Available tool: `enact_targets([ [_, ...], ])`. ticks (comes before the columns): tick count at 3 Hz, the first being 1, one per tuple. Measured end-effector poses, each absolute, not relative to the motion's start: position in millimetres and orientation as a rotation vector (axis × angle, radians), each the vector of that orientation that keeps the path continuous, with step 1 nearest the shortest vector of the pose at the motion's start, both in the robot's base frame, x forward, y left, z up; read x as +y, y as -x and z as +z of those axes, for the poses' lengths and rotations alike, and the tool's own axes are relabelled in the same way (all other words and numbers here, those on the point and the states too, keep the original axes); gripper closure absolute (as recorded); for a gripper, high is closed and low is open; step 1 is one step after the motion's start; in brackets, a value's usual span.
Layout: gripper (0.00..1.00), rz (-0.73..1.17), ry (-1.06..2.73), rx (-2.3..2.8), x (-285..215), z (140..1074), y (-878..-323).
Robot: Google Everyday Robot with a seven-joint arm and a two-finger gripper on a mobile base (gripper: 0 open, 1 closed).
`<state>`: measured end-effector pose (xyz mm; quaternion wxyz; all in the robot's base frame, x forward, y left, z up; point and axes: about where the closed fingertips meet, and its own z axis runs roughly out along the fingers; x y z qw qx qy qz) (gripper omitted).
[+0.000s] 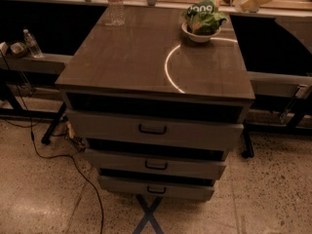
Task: Place green rice chip bag into paper bowl
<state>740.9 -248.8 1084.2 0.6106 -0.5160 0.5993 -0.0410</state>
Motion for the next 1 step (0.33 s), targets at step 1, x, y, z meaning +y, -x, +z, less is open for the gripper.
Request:
enact_targets([
  [1,0.00,-0.057,1.133,1.367,-261.6,1081.8,-721.1],
])
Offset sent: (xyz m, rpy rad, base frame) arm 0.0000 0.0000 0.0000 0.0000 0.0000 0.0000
